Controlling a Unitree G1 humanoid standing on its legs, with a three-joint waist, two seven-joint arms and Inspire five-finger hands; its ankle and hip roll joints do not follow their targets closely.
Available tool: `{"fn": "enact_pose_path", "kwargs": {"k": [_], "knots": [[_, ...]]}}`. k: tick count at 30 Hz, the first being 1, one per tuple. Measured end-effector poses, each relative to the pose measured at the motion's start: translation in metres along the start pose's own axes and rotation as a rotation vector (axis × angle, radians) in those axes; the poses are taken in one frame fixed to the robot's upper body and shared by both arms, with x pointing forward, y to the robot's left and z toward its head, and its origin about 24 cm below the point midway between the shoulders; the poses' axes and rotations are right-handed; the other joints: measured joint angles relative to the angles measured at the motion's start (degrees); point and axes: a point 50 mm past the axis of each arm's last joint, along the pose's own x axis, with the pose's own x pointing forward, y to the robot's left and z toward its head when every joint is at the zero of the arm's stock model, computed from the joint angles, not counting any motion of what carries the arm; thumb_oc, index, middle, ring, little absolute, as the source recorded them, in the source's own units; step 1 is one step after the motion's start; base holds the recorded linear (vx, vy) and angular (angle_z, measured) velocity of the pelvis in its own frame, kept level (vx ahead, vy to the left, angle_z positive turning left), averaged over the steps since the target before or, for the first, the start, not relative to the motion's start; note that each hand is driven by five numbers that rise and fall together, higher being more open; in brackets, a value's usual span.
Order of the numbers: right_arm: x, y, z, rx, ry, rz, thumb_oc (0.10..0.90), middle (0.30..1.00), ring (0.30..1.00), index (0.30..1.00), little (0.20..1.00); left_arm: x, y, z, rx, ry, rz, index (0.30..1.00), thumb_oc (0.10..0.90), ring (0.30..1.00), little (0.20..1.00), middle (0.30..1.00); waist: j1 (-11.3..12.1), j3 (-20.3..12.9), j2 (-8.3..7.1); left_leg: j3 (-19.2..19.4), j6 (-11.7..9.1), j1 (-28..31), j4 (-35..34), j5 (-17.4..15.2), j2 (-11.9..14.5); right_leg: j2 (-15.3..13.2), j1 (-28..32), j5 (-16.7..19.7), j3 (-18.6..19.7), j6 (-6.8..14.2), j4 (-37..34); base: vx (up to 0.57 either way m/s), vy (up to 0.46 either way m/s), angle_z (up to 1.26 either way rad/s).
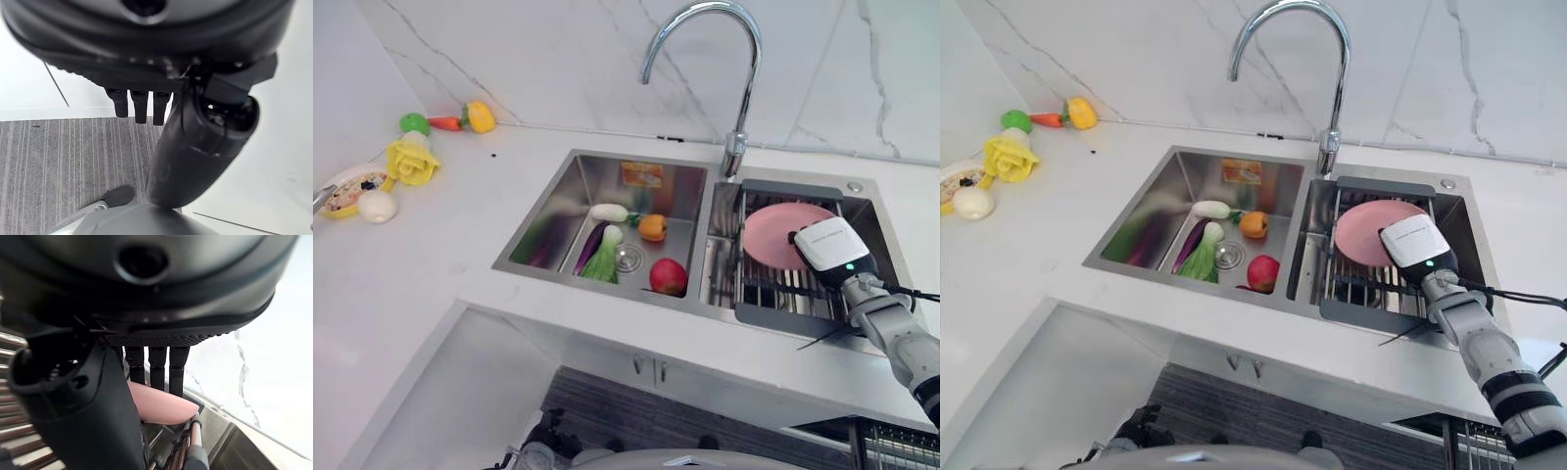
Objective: Place the dishes in the dishwasher.
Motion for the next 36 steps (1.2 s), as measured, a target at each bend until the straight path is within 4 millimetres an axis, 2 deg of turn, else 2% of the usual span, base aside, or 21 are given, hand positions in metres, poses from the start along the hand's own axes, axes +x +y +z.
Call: {"fn": "enact_pose_path", "kwargs": {"k": [1,7,8,9,10,13,16,20,21,22,24,26,27,28,30,31,32,33,34,35,36], "knots": [[0.004,-0.014,-0.009,-0.004,0.043,-0.079,0.4,0.3,0.3,0.3,0.3,0.0,0.0,0.001,0.0,-0.002,0.0,0.9,0.8,0.9,0.9,0.9,0.02,0.0,0.0,0.01,0.03,0.14,0.0,0.02,-0.01,-0.02,0.11,-0.01,0.01,0.01,0.0,0.0,0.0,0.0],[-0.005,-0.019,-0.007,0.01,0.041,-0.107,0.4,0.3,0.3,0.3,0.3,0.0,0.001,0.001,-0.001,-0.006,0.006,0.9,0.8,0.9,0.9,0.9,-0.1,0.25,0.4,-0.03,0.03,-0.01,0.0,0.02,0.0,-0.04,0.01,-0.08,-0.04,0.03,-0.01,0.0,0.0,0.0],[-0.006,-0.034,-0.007,0.021,0.039,-0.185,0.4,0.3,0.3,0.3,0.3,0.0,0.0,0.001,-0.001,-0.006,0.007,0.9,0.8,0.9,0.9,0.9,-0.51,0.78,0.76,0.01,0.06,0.03,0.0,0.04,-0.02,-0.04,0.0,-0.07,0.0,0.02,0.0,0.0,0.0,0.0],[-0.006,-0.034,-0.007,0.021,0.039,-0.185,0.4,0.3,0.3,0.3,0.3,0.0,0.0,0.001,-0.001,-0.006,0.007,0.9,0.8,0.9,0.9,0.9,-0.51,0.78,0.76,0.01,0.06,0.03,0.0,0.04,-0.02,-0.04,0.0,-0.07,0.0,0.02,0.0,0.0,0.0,0.0],[-0.006,-0.048,-0.007,0.028,0.04,-0.265,0.4,0.3,0.3,0.3,0.3,0.0,-0.001,0.0,0.001,-0.003,0.006,0.9,0.8,0.9,0.9,0.9,-1.24,0.96,0.86,0.04,0.06,0.17,0.01,0.07,0.0,-0.01,0.09,-0.08,0.04,0.02,0.0,0.0,0.0,0.0],[-0.008,-0.057,-0.01,0.029,0.052,-0.311,0.4,0.3,0.3,0.3,0.3,0.0,-0.001,0.002,0.015,-0.008,0.005,0.9,0.8,0.9,0.9,0.9,-1.54,0.99,0.88,0.13,0.05,0.23,0.0,0.07,0.01,0.02,0.08,-0.12,0.13,0.01,0.0,0.0,0.0,0.0],[-0.037,-0.091,-0.019,0.038,0.084,-0.476,0.4,0.3,0.3,0.3,0.3,-0.001,-0.001,0.0,0.027,0.0,0.009,0.9,0.8,0.9,0.9,0.9,-2.46,1.12,0.81,1.47,0.04,0.36,0.0,0.06,-0.02,0.1,-0.67,-0.18,1.39,0.09,0.03,-0.01,0.008,-0.11],[-0.048,-0.105,-0.025,0.064,0.133,-0.603,0.4,0.3,0.3,0.3,0.3,-0.004,-0.003,-0.011,0.056,0.024,0.005,0.9,0.8,0.9,0.9,0.9,-4.34,1.34,0.26,5.66,0.02,1.42,0.01,0.03,-0.1,0.38,-2.02,0.37,5.5,0.09,0.03,-0.02,0.027,-0.7],[-0.05,-0.108,-0.033,0.069,0.17,-0.624,0.4,0.3,0.3,0.3,0.3,-0.004,-0.001,-0.014,0.065,0.031,0.007,0.9,0.8,0.9,0.9,0.9,-6.46,1.59,-0.12,6.8,0.02,1.6,0.01,0.03,-0.21,0.43,-2.72,0.62,7.42,0.35,0.03,0.02,0.037,-0.31],[-0.05,-0.108,-0.033,0.069,0.17,-0.624,0.4,0.3,0.3,0.3,0.3,-0.004,-0.001,-0.014,0.065,0.031,0.007,0.9,0.8,0.9,0.9,0.9,-6.46,1.59,-0.12,6.8,0.02,1.6,0.01,0.03,-0.21,0.43,-2.72,0.62,7.42,0.35,0.03,-0.04,0.078,-0.59],[-0.071,-0.103,-0.046,0.047,0.216,-0.576,0.4,0.3,0.3,0.3,0.3,-0.002,0.002,-0.011,0.089,0.025,0.013,0.9,0.8,0.9,0.9,0.9,-9.48,1.94,-0.74,11.07,-0.16,2.23,0.01,-0.2,-0.81,1.4,-4.85,2.04,12.84,0.68,0.12,-0.05,0.074,-0.78],[-0.071,-0.103,-0.046,0.047,0.216,-0.576,0.4,0.3,0.3,0.3,0.3,-0.002,0.002,-0.011,0.089,0.025,0.013,0.9,0.8,0.9,0.9,0.9,-9.48,1.94,-0.74,11.07,-0.16,2.23,0.01,-0.2,-0.81,1.4,-4.85,2.04,12.84,0.68,0.12,0.01,0.052,-0.92],[-0.077,-0.101,-0.049,0.036,0.219,-0.563,0.4,0.3,0.3,0.3,0.3,-0.004,0.002,-0.018,0.093,0.044,0.011,0.9,0.8,0.9,0.9,0.9,-11.57,2.44,-1.35,14.55,-0.03,2.91,-0.03,-0.27,-0.9,1.06,-7.94,2.52,16.98,0.9,0.08,0.02,0.215,-2.0],[-0.084,-0.095,-0.056,0.042,0.269,-0.538,0.4,0.3,0.3,0.3,0.3,-0.001,0.003,-0.011,0.106,0.036,0.005,0.9,0.8,0.9,0.9,0.9,-15.81,3.07,-1.28,13.79,0.48,3.48,-0.03,-0.9,-1.69,1.11,-8.94,3.58,17.82,1.53,0.07,0.02,0.215,-2.0],[-0.084,-0.095,-0.056,0.042,0.269,-0.538,0.4,0.3,0.3,0.3,0.3,-0.001,0.003,-0.011,0.106,0.036,0.005,0.9,0.8,0.9,0.9,0.9,-15.81,3.07,-1.28,13.79,0.48,3.48,-0.03,-0.9,-1.69,1.11,-8.94,3.58,17.82,1.53,0.07,-0.02,0.083,-0.54],[-0.102,-0.098,-0.064,0.038,0.34,-0.533,0.4,0.3,0.3,0.3,0.3,-0.001,-0.008,0.013,0.078,-0.043,-0.012,0.9,0.8,0.9,0.9,0.9,-22.15,4.38,0.64,19.08,2.39,3.91,-0.1,-3.16,-2.89,1.78,-10.44,4.96,23.57,2.97,0.09,-0.13,0.158,-1.57],[-0.107,-0.1,-0.067,0.041,0.382,-0.586,0.4,0.3,0.3,0.3,0.3,-0.003,-0.022,0.022,0.046,-0.06,-0.062,0.9,0.8,0.9,0.9,0.9,-23.85,4.97,2.02,22.25,1.85,3.21,-0.07,-3.07,-4.06,0.64,-14.0,5.38,26.78,3.45,0.52,-0.13,0.158,-1.57],[-0.107,-0.1,-0.067,0.041,0.382,-0.586,0.4,0.3,0.3,0.3,0.3,-0.003,-0.022,0.022,0.046,-0.06,-0.062,0.9,0.8,0.9,0.9,0.9,-23.85,4.97,2.02,22.25,1.85,3.21,-0.07,-3.07,-4.06,0.64,-14.0,5.38,26.78,3.45,0.52,-0.11,0.16,-2.56],[-0.113,-0.094,-0.07,0.086,0.477,-0.602,0.4,0.3,0.3,0.3,0.3,-0.004,-0.026,0.02,-0.014,-0.016,-0.036,0.9,0.8,0.9,0.9,0.9,-26.05,5.97,1.97,23.47,2.85,1.65,0.6,-4.72,-5.92,0.57,-18.47,6.24,29.95,4.65,0.37,-0.06,0.038,-1.62],[-0.122,-0.093,-0.073,0.109,0.558,-0.624,0.4,0.3,0.3,0.3,0.3,-0.003,-0.022,0.017,-0.011,-0.003,-0.022,0.9,0.8,0.9,0.9,0.9,-27.49,7.85,2.41,23.26,2.65,1.1,0.56,-5.79,-6.05,0.52,-19.33,6.77,31.17,5.3,0.47,-0.13,0.048,-2.08],[-0.13,-0.076,-0.075,0.168,0.682,-0.584,0.4,0.3,0.3,0.3,0.3,-0.001,-0.018,0.015,-0.002,0.004,-0.016,0.9,0.8,0.9,0.9,0.9,-29.19,8.4,2.37,23.5,3.45,0.04,-0.34,-6.72,-7.32,0.18,-22.05,7.48,31.58,6.6,0.47,-0.13,0.029,-0.78]]}}
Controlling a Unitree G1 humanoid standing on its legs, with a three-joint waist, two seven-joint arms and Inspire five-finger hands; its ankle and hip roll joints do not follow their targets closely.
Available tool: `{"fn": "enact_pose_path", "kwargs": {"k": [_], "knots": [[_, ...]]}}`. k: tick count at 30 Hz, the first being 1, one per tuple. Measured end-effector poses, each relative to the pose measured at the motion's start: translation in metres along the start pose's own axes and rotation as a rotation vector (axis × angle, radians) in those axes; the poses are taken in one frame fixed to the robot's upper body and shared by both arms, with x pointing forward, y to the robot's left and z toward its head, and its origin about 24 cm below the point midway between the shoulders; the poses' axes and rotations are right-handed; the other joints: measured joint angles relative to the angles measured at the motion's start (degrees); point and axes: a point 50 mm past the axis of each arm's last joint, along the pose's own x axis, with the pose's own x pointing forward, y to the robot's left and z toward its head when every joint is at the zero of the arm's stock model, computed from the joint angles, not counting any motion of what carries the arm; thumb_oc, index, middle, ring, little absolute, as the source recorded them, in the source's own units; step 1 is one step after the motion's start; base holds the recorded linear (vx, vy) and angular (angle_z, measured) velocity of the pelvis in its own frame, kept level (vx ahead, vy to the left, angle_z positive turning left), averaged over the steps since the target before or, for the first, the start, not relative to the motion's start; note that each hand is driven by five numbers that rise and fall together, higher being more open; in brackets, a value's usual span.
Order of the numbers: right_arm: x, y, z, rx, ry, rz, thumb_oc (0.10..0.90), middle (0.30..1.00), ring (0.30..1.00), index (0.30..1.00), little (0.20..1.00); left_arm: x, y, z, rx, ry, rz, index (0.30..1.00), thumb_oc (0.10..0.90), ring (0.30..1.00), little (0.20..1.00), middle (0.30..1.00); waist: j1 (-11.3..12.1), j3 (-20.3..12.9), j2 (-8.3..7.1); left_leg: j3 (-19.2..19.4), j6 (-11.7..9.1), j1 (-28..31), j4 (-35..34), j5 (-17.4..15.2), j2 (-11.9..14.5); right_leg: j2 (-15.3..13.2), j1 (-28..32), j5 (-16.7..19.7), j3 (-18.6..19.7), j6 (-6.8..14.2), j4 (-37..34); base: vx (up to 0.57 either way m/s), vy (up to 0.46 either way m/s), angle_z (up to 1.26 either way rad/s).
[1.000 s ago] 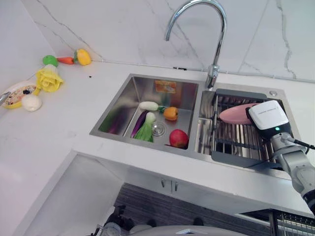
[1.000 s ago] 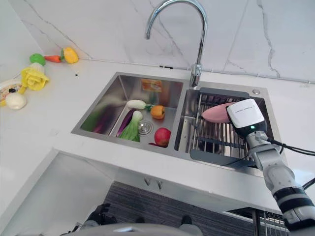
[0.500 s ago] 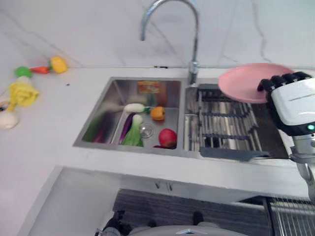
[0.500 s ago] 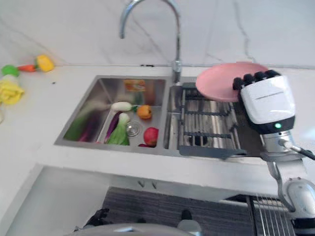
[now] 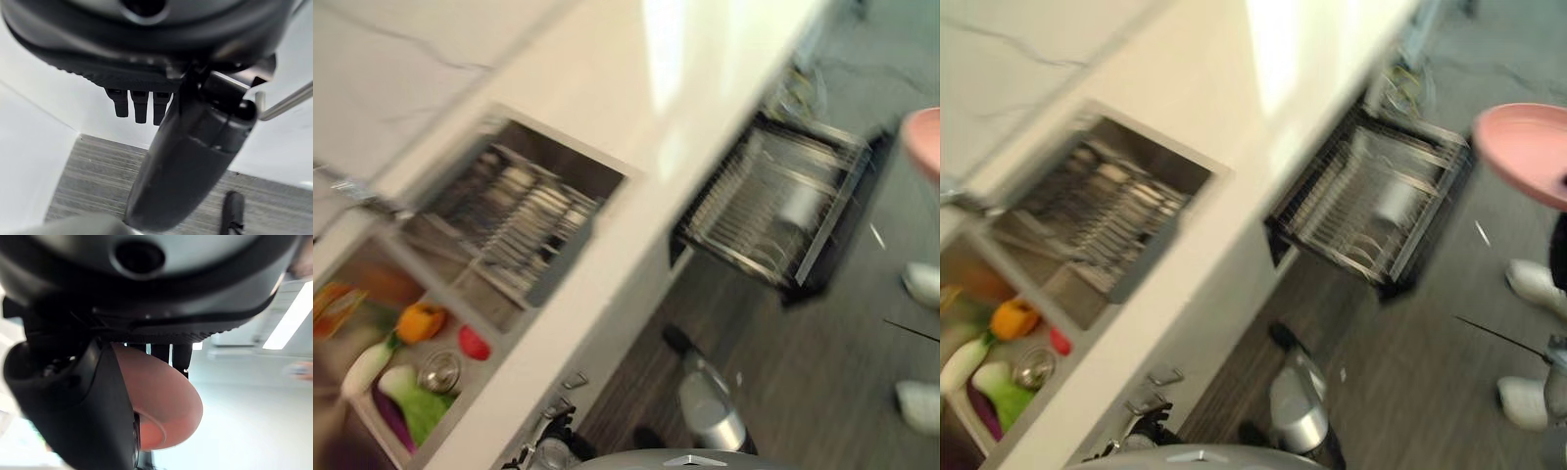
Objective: Place the dishes in the dishwasher.
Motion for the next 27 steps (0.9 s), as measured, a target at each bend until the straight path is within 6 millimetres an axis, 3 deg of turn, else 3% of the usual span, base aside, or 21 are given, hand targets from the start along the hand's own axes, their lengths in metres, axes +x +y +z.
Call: {"fn": "enact_pose_path", "kwargs": {"k": [2,3,7,11,12,13,15,16,18,20,23,25,27], "knots": [[-0.009,0.01,-0.01,-0.009,0.07,0.061,0.4,0.3,0.3,0.3,0.3,0.002,0.002,0.002,0.015,0.006,-0.002,0.9,0.8,0.9,0.9,0.9,-0.78,0.2,-0.48,0.31,0.75,-0.26,0.47,-0.38,-0.79,-0.57,-0.27,-0.11,1.05,0.24,-0.07,-0.09,0.002,-0.35],[-0.016,0.018,-0.011,0.002,0.097,0.109,0.4,0.3,0.3,0.3,0.3,0.002,0.002,0.006,0.031,-0.017,0.004,0.9,0.8,0.9,0.9,0.9,-0.49,0.28,-0.55,0.1,1.08,-1.03,0.66,-0.64,-0.95,-0.93,-0.85,-1.73,1.17,2.14,-0.09,-0.08,-0.028,0.06],[-0.031,0.04,0.013,0.078,0.006,0.235,0.4,0.3,0.3,0.3,0.3,0.005,0.008,0.032,0.032,-0.12,0.027,0.9,0.8,0.9,0.9,0.9,4.05,1.43,-2.31,-1.82,1.44,-3.56,0.43,1.47,-0.08,-1.14,-2.36,-3.62,-0.86,2.18,0.09,-0.07,-0.043,0.33],[-0.019,0.056,0.038,0.127,-0.123,0.261,0.4,0.3,0.3,0.3,0.3,0.007,0.01,0.057,-0.039,-0.198,0.026,0.9,0.8,0.9,0.9,0.9,10.58,2.44,-3.79,-2.33,-1.05,-4.6,-0.01,4.83,3.71,0.25,-2.61,-3.74,-6.18,2.31,-0.07,-0.04,-0.085,0.45],[-0.019,0.056,0.038,0.127,-0.123,0.261,0.4,0.3,0.3,0.3,0.3,0.007,0.01,0.057,-0.039,-0.198,0.026,0.9,0.8,0.9,0.9,0.9,10.58,2.44,-3.79,-2.33,-1.05,-4.6,-0.01,4.83,3.71,0.25,-2.61,-3.74,-6.18,2.31,-0.07,-0.02,-0.067,0.34],[-0.013,0.058,0.04,0.129,-0.128,0.247,0.4,0.3,0.3,0.3,0.3,0.008,0.011,0.064,-0.104,-0.192,0.031,0.9,0.8,0.9,0.9,0.9,11.84,2.52,-3.92,-3.51,-1.8,-5.07,0.0,5.22,4.55,0.48,-2.26,-3.68,-7.42,2.22,-0.04,-0.06,-0.109,0.48],[0.002,0.06,0.043,0.115,-0.131,0.204,0.4,0.3,0.3,0.3,0.3,0.008,0.013,0.062,-0.124,-0.185,0.034,0.9,0.8,0.9,0.9,0.9,14.37,2.62,-3.96,-4.72,-1.39,-6.09,-0.04,5.82,6.32,0.83,-2.06,-3.66,-9.83,2.22,-0.02,-0.1,-0.133,0.57],[0.006,0.064,0.041,0.102,-0.12,0.203,0.4,0.3,0.3,0.3,0.3,0.008,0.014,0.061,-0.12,-0.182,0.038,0.9,0.8,0.9,0.9,0.9,15.32,2.53,-3.38,-4.76,-1.55,-6.85,-0.04,6.59,7.77,1.58,-2.93,-3.55,-11.33,1.7,1.47,-0.07,-0.086,0.61],[0.002,0.073,0.033,0.056,-0.12,0.26,0.4,0.3,0.3,0.3,0.3,0.011,0.025,0.055,-0.091,-0.172,0.064,0.9,0.8,0.9,0.9,0.9,16.13,2.7,-4.38,-5.72,-3.14,-7.63,0.04,6.0,7.95,1.88,-4.64,-3.58,-11.98,-1.57,5.7,-0.05,-0.086,0.8],[0.006,0.081,0.029,0.023,-0.132,0.297,0.4,0.3,0.3,0.3,0.3,0.011,0.028,0.053,-0.093,-0.157,0.069,0.9,0.8,0.9,0.9,0.9,18.5,2.63,-3.79,-6.64,-2.59,-8.38,0.16,5.69,7.78,2.36,-4.5,-3.55,-11.96,-1.64,3.45,-0.04,-0.067,0.24],[0.004,0.092,0.027,-0.005,-0.15,0.373,0.4,0.3,0.3,0.3,0.3,0.012,0.031,0.052,-0.079,-0.152,0.078,0.9,0.8,0.9,0.9,0.9,19.11,3.37,-2.17,-8.18,-3.59,-9.08,0.08,7.71,8.38,2.18,-3.02,-1.99,-14.01,-3.66,0.95,-0.03,-0.051,0.32],[-0.003,0.103,0.028,-0.022,-0.164,0.426,0.4,0.3,0.3,0.3,0.3,0.012,0.031,0.053,-0.073,-0.165,0.076,0.9,0.8,0.9,0.9,0.9,19.84,4.06,-1.07,-8.57,-3.36,-9.43,-0.04,7.63,8.81,1.36,-2.42,-2.21,-15.74,-3.01,0.0,-0.03,-0.026,0.14],[-0.011,0.115,0.025,-0.039,-0.15,0.502,0.4,0.3,0.3,0.3,0.3,0.011,0.031,0.059,-0.039,-0.202,0.07,0.9,0.8,0.9,0.9,0.9,19.66,4.94,0.52,-9.29,-3.58,-10.4,-0.01,7.78,9.35,1.38,-4.84,-2.79,-16.49,-4.1,6.62,-0.02,-0.007,0.39]]}}
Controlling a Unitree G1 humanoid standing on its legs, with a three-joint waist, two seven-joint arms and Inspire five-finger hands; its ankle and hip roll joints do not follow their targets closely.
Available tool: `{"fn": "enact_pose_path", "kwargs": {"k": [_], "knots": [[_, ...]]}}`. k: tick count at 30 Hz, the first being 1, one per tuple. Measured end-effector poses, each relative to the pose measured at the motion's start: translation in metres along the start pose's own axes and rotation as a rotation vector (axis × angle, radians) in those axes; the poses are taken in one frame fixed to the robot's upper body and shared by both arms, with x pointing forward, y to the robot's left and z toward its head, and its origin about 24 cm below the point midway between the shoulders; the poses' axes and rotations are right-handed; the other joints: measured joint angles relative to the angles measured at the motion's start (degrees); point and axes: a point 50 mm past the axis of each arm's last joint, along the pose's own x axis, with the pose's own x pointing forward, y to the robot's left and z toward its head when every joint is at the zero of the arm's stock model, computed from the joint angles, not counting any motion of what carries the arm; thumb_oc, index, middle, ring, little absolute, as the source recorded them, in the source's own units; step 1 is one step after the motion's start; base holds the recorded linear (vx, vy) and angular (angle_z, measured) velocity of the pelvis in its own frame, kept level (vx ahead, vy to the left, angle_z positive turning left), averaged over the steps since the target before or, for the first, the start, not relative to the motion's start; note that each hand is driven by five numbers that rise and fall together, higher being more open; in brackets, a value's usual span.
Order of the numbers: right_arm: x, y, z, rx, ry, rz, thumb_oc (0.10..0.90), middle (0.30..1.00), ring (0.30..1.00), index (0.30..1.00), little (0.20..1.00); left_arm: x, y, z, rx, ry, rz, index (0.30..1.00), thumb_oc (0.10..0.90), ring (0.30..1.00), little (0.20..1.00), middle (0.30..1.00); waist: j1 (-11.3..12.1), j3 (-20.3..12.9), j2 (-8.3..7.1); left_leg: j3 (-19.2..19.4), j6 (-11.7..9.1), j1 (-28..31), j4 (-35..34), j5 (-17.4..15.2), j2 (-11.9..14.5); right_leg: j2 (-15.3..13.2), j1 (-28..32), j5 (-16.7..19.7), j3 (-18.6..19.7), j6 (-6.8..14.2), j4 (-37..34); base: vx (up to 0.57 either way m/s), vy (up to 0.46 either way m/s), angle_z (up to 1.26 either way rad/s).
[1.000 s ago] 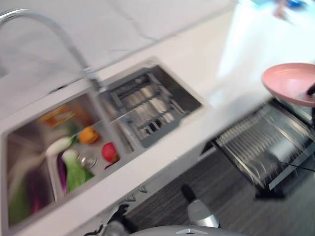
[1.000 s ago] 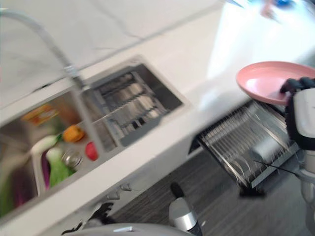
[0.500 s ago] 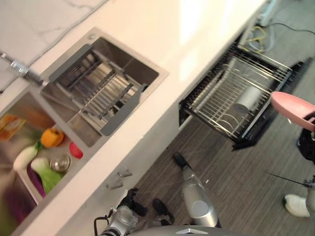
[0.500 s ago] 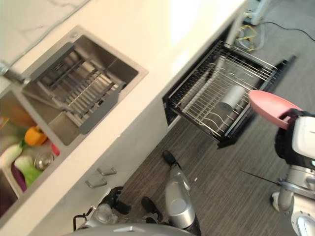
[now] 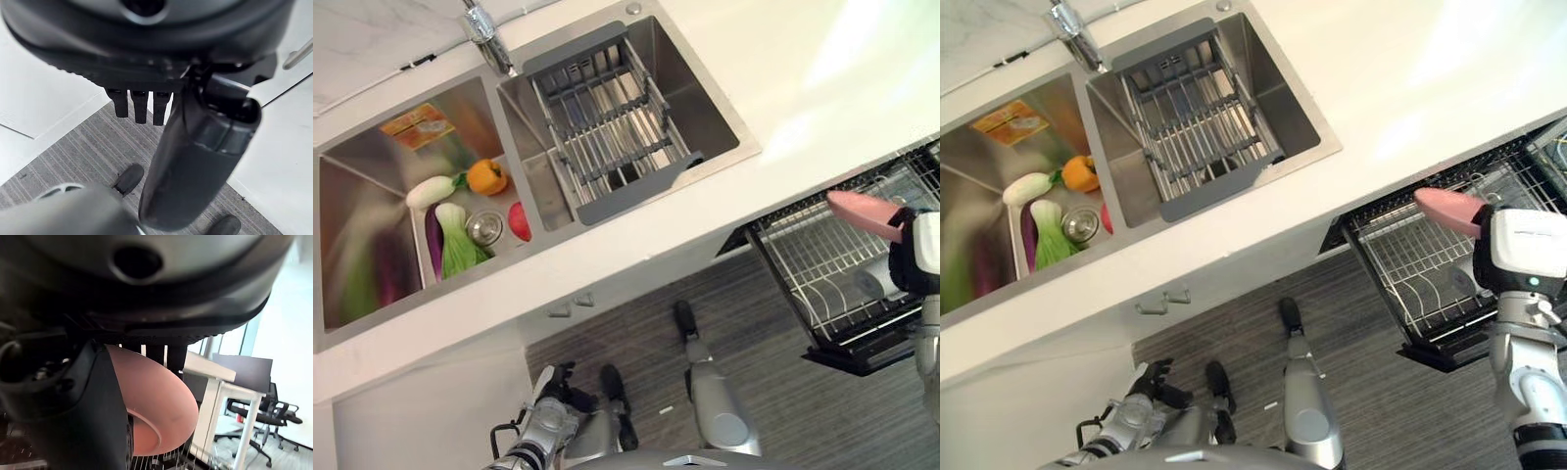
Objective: Place the dishes in the dishwasher.
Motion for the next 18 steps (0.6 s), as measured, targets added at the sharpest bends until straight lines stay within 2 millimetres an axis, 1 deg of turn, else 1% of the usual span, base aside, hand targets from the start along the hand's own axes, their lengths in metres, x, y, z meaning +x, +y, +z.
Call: {"fn": "enact_pose_path", "kwargs": {"k": [1,2,3,4,5,6,8,9,10,11,13,15,18], "knots": [[-0.002,0.01,-0.003,-0.013,0.01,0.063,0.4,0.3,0.3,0.3,0.3,0.0,-0.001,0.001,0.002,-0.002,-0.003,0.9,0.8,0.9,0.9,0.9,-0.23,0.26,0.04,-0.55,-0.24,-0.14,0.03,-0.05,-0.86,-0.42,0.32,0.02,0.11,-1.83,-0.3,-0.02,-0.002,0.38],[-0.002,0.017,-0.004,-0.032,0.007,0.119,0.4,0.3,0.3,0.3,0.3,0.0,-0.003,0.002,-0.004,-0.004,-0.009,0.9,0.8,0.9,0.9,0.9,0.31,0.43,0.89,-0.55,0.02,-0.42,0.04,0.11,-0.72,-0.21,0.76,0.01,0.21,-1.87,-1.8,-0.01,-0.002,0.12],[0.003,0.018,0.001,-0.025,-0.004,0.124,0.4,0.3,0.3,0.3,0.3,0.0,-0.004,0.003,-0.007,-0.007,-0.013,0.9,0.8,0.9,0.9,0.9,0.77,0.88,1.5,-0.5,0.26,-0.46,0.02,0.7,-0.57,-0.1,1.48,0.54,0.39,-1.95,-3.45,0.0,-0.006,-0.22],[0.009,0.019,0.009,-0.02,-0.027,0.123,0.4,0.3,0.3,0.3,0.3,-0.001,-0.005,0.003,-0.009,-0.011,-0.014,0.9,0.8,0.9,0.9,0.9,0.73,1.3,2.04,-0.18,0.4,0.16,0.02,1.25,-0.62,-0.38,2.47,1.73,0.27,-2.16,-5.04,0.01,-0.009,-0.24],[0.017,0.021,0.016,-0.038,-0.058,0.134,0.4,0.3,0.3,0.3,0.3,-0.001,-0.007,0.005,-0.009,-0.014,-0.021,0.9,0.8,0.9,0.9,0.9,0.12,1.56,2.07,0.12,-0.12,0.36,0.02,1.12,-0.92,-0.8,3.42,2.4,0.33,-1.86,-6.76,0.01,-0.021,-0.17],[0.021,0.021,0.018,-0.051,-0.072,0.137,0.4,0.3,0.3,0.3,0.3,0.0,-0.007,0.01,-0.014,-0.03,-0.025,0.9,0.8,0.9,0.9,0.9,0.08,1.8,2.77,0.08,-0.33,0.81,0.01,0.98,-1.29,-1.15,3.85,2.47,0.35,-1.79,-6.77,0.0,0.0,0.0],[0.024,0.026,0.018,-0.073,-0.072,0.16,0.4,0.3,0.3,0.3,0.3,0.0,-0.008,0.014,-0.015,-0.053,-0.034,0.9,0.8,0.9,0.9,0.9,0.25,1.93,2.65,-0.26,-0.3,1.59,0.01,0.73,-1.79,-1.82,4.83,2.49,-0.04,-1.74,-6.8,0.02,-0.021,0.11],[0.025,0.027,0.018,-0.081,-0.073,0.172,0.582,0.573,0.573,0.573,0.573,0.0,-0.009,0.015,-0.008,-0.057,-0.038,0.9,0.8,0.9,0.9,0.9,0.38,1.94,2.58,-0.42,-0.27,1.96,0.01,0.61,-1.98,-2.04,5.3,2.49,-0.06,-1.73,-6.81,0.03,-0.025,0.12],[0.028,0.025,0.02,-0.073,-0.077,0.168,0.8,0.9,0.9,0.9,0.9,-0.001,-0.01,0.014,-0.008,-0.055,-0.043,0.9,0.8,0.9,0.9,0.9,0.57,1.94,2.57,-0.63,-0.15,1.98,0.0,0.52,-2.14,-2.35,5.41,2.49,-0.34,-1.73,-6.81,0.02,-0.015,0.08],[0.028,0.025,0.02,-0.073,-0.077,0.168,0.8,0.9,0.9,0.9,0.9,-0.001,-0.01,0.014,-0.008,-0.055,-0.043,0.9,0.8,0.9,0.9,0.9,0.57,1.94,2.57,-0.63,-0.15,1.98,0.0,0.52,-2.14,-2.35,5.41,2.49,-0.34,-1.73,-6.81,0.02,-0.013,0.09],[0.031,0.018,0.02,-0.052,-0.069,0.148,0.8,0.9,0.9,0.9,0.9,-0.001,-0.01,0.011,-0.01,-0.044,-0.043,0.9,0.8,0.9,0.9,0.9,0.59,1.91,2.63,-1.13,-0.02,1.99,0.02,0.41,-2.4,-2.73,5.67,2.74,-0.88,-1.37,-6.81,0.04,-0.02,0.14],[0.026,0.022,0.017,-0.041,-0.056,0.194,0.8,0.9,0.9,0.9,0.9,-0.001,-0.01,0.01,-0.011,-0.04,-0.043,0.9,0.8,0.9,0.9,0.9,0.69,1.85,2.74,-2.0,-0.21,2.94,0.05,0.29,-2.18,-2.68,7.08,2.84,-1.4,-1.27,-6.82,0.05,-0.023,0.19],[0.017,0.022,0.016,-0.002,-0.063,0.204,0.8,0.9,0.9,0.9,0.9,-0.002,-0.01,0.008,-0.012,-0.033,-0.044,0.9,0.8,0.9,0.9,0.9,0.81,1.77,2.85,-2.12,-0.39,4.12,0.28,-0.04,-2.0,-2.64,8.46,3.05,-1.91,-1.2,-6.82,0.03,-0.014,0.09]]}}
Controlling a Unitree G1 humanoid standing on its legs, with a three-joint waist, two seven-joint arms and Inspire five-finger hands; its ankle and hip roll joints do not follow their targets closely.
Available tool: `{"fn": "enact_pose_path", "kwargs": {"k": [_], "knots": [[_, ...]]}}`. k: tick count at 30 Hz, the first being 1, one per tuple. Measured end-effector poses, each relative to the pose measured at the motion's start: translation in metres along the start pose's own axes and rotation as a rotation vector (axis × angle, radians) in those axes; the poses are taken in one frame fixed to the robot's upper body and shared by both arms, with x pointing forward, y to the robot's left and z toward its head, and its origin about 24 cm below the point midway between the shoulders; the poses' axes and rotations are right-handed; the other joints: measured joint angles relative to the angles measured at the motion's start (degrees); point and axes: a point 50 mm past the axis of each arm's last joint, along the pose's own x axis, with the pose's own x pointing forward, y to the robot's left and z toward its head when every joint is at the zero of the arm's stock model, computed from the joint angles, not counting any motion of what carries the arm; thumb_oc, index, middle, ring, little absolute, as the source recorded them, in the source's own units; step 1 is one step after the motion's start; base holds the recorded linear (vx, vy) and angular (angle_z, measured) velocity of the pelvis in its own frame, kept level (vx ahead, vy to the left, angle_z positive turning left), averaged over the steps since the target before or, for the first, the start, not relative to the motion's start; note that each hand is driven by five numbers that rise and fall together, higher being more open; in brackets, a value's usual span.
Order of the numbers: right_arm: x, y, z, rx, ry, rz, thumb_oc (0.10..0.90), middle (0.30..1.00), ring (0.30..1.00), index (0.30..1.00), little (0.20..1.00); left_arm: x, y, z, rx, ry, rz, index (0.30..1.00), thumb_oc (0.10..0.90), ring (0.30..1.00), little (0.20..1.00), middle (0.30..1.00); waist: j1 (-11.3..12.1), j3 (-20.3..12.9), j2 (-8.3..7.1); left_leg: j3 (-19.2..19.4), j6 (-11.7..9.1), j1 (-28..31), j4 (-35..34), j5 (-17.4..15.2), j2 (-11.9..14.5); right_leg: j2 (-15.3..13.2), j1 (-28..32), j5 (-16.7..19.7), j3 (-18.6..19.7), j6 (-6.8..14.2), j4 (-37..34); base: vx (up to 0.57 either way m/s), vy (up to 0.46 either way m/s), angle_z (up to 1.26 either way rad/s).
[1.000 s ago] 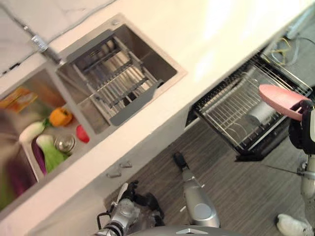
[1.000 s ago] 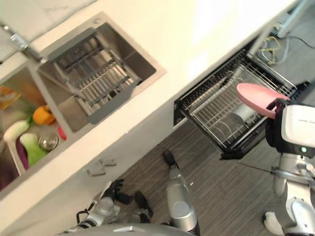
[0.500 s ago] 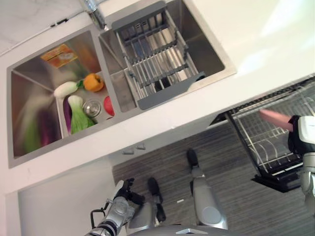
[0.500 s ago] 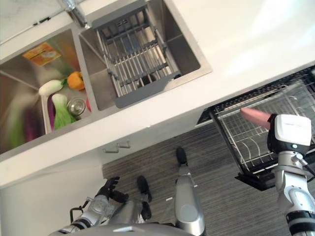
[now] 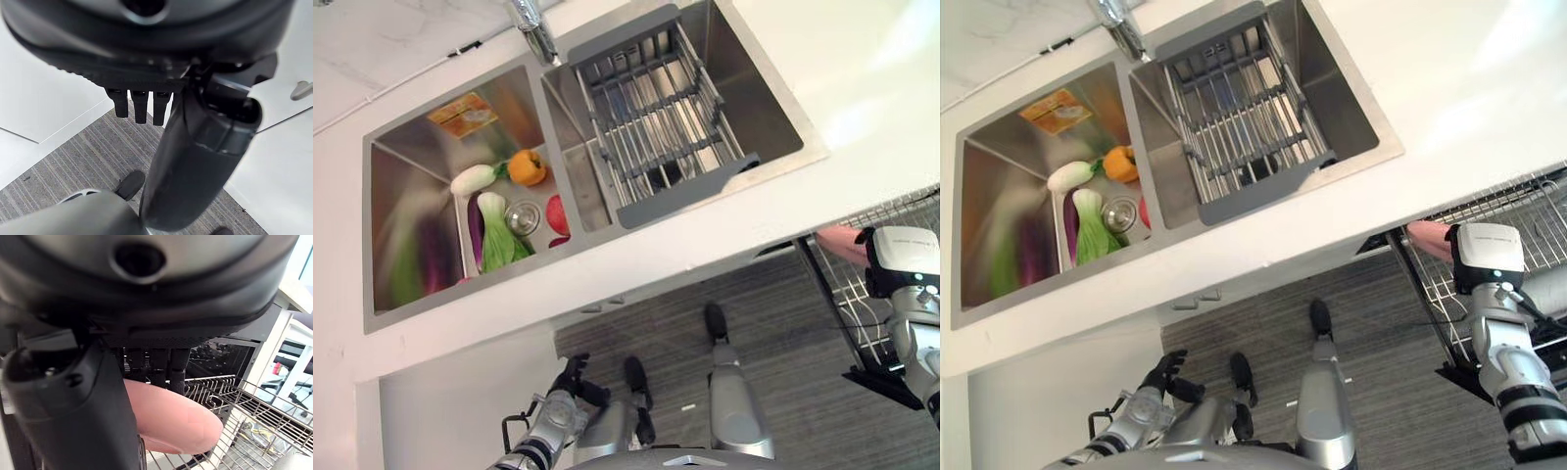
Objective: Place the dishes in the dishwasher.
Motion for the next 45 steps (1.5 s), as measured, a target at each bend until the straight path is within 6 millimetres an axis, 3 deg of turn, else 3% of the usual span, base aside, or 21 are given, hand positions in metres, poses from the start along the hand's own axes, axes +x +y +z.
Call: {"fn": "enact_pose_path", "kwargs": {"k": [7,11,12,13,14,15,17,18,19,20,23,25,27,29,30,33,36,38,41,44,45], "knots": [[-0.008,-0.004,-0.012,0.055,0.038,0.0,0.8,0.9,0.9,0.9,0.9,0.0,0.002,-0.002,-0.014,0.009,-0.002,0.9,0.8,0.9,0.9,0.9,-0.19,-0.1,0.08,-0.12,-0.23,1.26,0.03,-0.65,-0.01,0.01,1.26,1.25,-0.24,-0.09,0.04,0.02,-0.006,0.02],[-0.017,-0.014,-0.031,0.125,0.102,-0.024,0.8,0.9,0.9,0.9,0.9,0.0,0.004,-0.005,-0.009,0.026,-0.01,0.9,0.8,0.9,0.9,0.9,-0.34,-1.23,-0.48,0.02,-0.46,3.05,0.02,-1.19,0.22,0.36,3.03,0.84,-0.25,-0.5,0.04,0.03,-0.008,-0.02],[-0.03,-0.032,-0.043,0.275,0.157,-0.113,0.8,0.9,0.9,0.9,0.9,0.001,0.009,-0.008,0.014,0.036,-0.007,0.9,0.8,0.9,0.9,0.9,-1.08,-2.05,-2.0,0.2,-0.74,4.08,0.03,-1.57,0.42,0.83,3.85,0.75,-0.15,-0.49,0.05,0.01,0.002,-0.05],[-0.03,-0.032,-0.043,0.275,0.157,-0.113,0.8,0.9,0.9,0.9,0.9,0.001,0.009,-0.008,0.014,0.036,-0.007,0.9,0.8,0.9,0.9,0.9,-1.08,-2.05,-2.0,0.2,-0.74,4.08,0.03,-1.57,0.42,0.83,3.85,0.75,-0.15,-0.49,0.05,0.04,0.027,-0.14],[-0.035,-0.04,-0.046,0.307,0.163,-0.146,0.8,0.9,0.9,0.9,0.9,-0.002,0.011,-0.021,0.018,0.069,-0.009,0.9,0.8,0.9,0.9,0.9,-1.92,-4.57,-3.6,0.47,-0.8,4.18,-0.01,-1.92,0.72,0.97,3.76,0.51,0.23,-0.58,0.04,0.03,0.025,-0.09],[-0.035,-0.04,-0.046,0.307,0.163,-0.146,0.8,0.9,0.9,0.9,0.9,-0.002,0.011,-0.021,0.018,0.069,-0.009,0.9,0.8,0.9,0.9,0.9,-1.92,-4.57,-3.6,0.47,-0.8,4.18,-0.01,-1.92,0.72,0.97,3.76,0.51,0.23,-0.58,0.04,0.03,0.029,-0.12],[-0.06,-0.07,-0.074,0.342,0.235,-0.285,0.8,0.9,0.9,0.9,0.9,-0.004,0.017,-0.032,-0.007,0.113,0.006,0.9,0.8,0.9,0.9,0.9,-3.55,-6.95,-6.12,2.05,-0.72,4.81,-0.23,-2.54,0.66,1.41,3.53,0.24,1.28,-0.87,0.05,0.01,0.009,-0.21],[-0.06,-0.07,-0.074,0.342,0.235,-0.285,0.8,0.9,0.9,0.9,0.9,-0.004,0.017,-0.032,-0.007,0.113,0.006,0.9,0.8,0.9,0.9,0.9,-3.55,-6.95,-6.12,2.05,-0.72,4.81,-0.23,-2.54,0.66,1.41,3.53,0.24,1.28,-0.87,0.05,0.01,0.031,-0.56],[-0.064,-0.066,-0.092,0.368,0.349,-0.356,0.8,0.9,0.9,0.9,0.9,-0.007,0.021,-0.047,0.011,0.17,0.004,0.9,0.8,0.9,0.9,0.9,-4.72,-9.02,-8.17,3.86,-0.25,4.45,-0.19,-2.86,0.54,1.56,2.09,0.27,2.41,-0.78,0.03,0.0,0.032,-0.42],[-0.072,-0.052,-0.11,0.375,0.458,-0.346,0.8,0.9,0.9,0.9,0.9,-0.007,0.023,-0.05,0.024,0.185,0.001,0.9,0.8,0.9,0.9,0.9,-5.24,-9.81,-9.2,4.17,-0.36,4.37,-0.12,-2.77,0.48,1.55,1.96,0.29,2.9,-0.75,0.01,-0.01,0.042,-0.47],[-0.095,-0.016,-0.139,0.396,0.722,-0.243,0.8,0.9,0.9,0.9,0.9,-0.009,0.023,-0.054,0.038,0.191,-0.003,0.9,0.8,0.9,0.9,0.9,-5.31,-10.73,-9.94,5.08,-0.33,4.42,-0.05,-2.78,0.11,1.38,1.55,0.53,3.85,-0.39,-0.05,-0.03,0.026,-0.16],[-0.116,0.005,-0.142,0.408,0.844,-0.186,0.8,0.9,0.9,0.9,0.9,-0.011,0.019,-0.056,0.049,0.195,-0.015,0.9,0.8,0.9,0.9,0.9,-7.34,-10.62,-7.82,5.44,-0.05,3.76,-0.05,-2.87,-0.53,0.86,0.56,0.62,4.22,-0.17,-0.13,-0.04,0.046,-0.11],[-0.132,0.025,-0.14,0.431,0.936,-0.16,0.4,0.3,0.3,0.3,0.3,-0.011,0.015,-0.055,0.047,0.191,-0.023,0.9,0.8,0.9,0.9,0.9,-7.74,-10.17,-5.28,5.78,0.22,3.55,-0.25,-3.09,-0.71,0.74,0.46,0.67,4.36,-0.04,-0.1,-0.03,0.037,-0.06],[-0.15,0.044,-0.132,0.494,1.055,-0.158,0.4,0.3,0.3,0.3,0.3,-0.011,0.01,-0.049,0.048,0.161,-0.03,0.9,0.8,0.9,0.9,0.9,-7.93,-9.62,-3.02,5.54,0.49,3.12,-0.28,-3.33,-0.69,0.78,0.21,0.64,4.31,0.0,-0.08,-0.04,0.027,0.02],[-0.156,0.053,-0.125,0.537,1.093,-0.131,0.4,0.3,0.3,0.3,0.3,-0.011,0.005,-0.044,0.042,0.145,-0.039,0.9,0.8,0.9,0.9,0.9,-7.94,-9.27,-1.07,5.59,0.47,2.76,-0.28,-3.34,-0.83,0.69,-0.18,0.64,4.29,0.0,-0.03,-0.06,0.042,0.01],[-0.15,0.066,-0.1,0.613,1.064,-0.09,0.4,0.3,0.3,0.3,0.3,-0.01,-0.005,-0.033,0.038,0.103,-0.059,0.9,0.8,0.9,0.9,0.9,-8.14,-7.72,3.07,5.02,0.24,1.72,-0.29,-3.49,-1.05,0.37,-0.98,0.18,4.2,0.38,0.06,-0.06,0.03,0.03],[-0.121,0.075,-0.06,0.71,0.96,-0.053,0.4,0.3,0.3,0.3,0.3,-0.008,-0.007,-0.027,0.043,0.088,-0.067,0.9,0.8,0.9,0.9,0.9,-8.15,-6.7,3.32,3.47,0.36,-0.03,-0.29,-3.07,-1.52,0.14,-2.5,0.03,4.13,0.46,0.06,-0.02,0.006,0.04],[-0.088,0.072,-0.025,0.781,0.845,-0.056,0.4,0.3,0.3,0.3,0.3,-0.008,-0.015,-0.021,0.056,0.067,-0.093,0.9,0.8,0.9,0.9,0.9,-6.84,-5.34,2.77,2.99,0.41,-0.06,-0.3,-2.8,-1.52,-0.01,-2.31,-0.03,3.74,0.52,0.04,0.01,-0.015,0.11],[-0.08,0.073,-0.012,0.791,0.839,-0.044,0.4,0.3,0.3,0.3,0.3,-0.009,-0.018,-0.022,0.057,0.071,-0.103,0.9,0.8,0.9,0.9,0.9,-6.08,-4.89,2.25,1.91,0.41,-0.32,-0.32,-2.8,-1.35,-0.03,-2.13,-0.07,3.29,0.55,0.01,0.01,-0.031,0.14],[-0.076,0.083,-0.002,0.761,0.841,0.024,0.4,0.3,0.3,0.3,0.3,-0.009,-0.017,-0.017,0.027,0.039,-0.113,0.9,0.8,0.9,0.9,0.9,-2.8,-4.72,3.09,-0.58,0.4,-0.46,-0.33,-2.77,0.73,1.03,-1.35,-0.82,0.46,-0.17,1.55,0.01,-0.082,0.49],[-0.078,0.088,-0.001,0.73,0.844,0.073,0.4,0.3,0.3,0.3,0.3,-0.009,-0.016,-0.016,0.021,0.021,-0.129,0.9,0.8,0.9,0.9,0.9,-2.36,-4.4,2.67,-3.34,0.13,-0.73,-0.33,-2.9,1.26,1.19,0.07,-1.31,-1.8,-0.84,0.71,0.0,-0.102,0.83]]}}
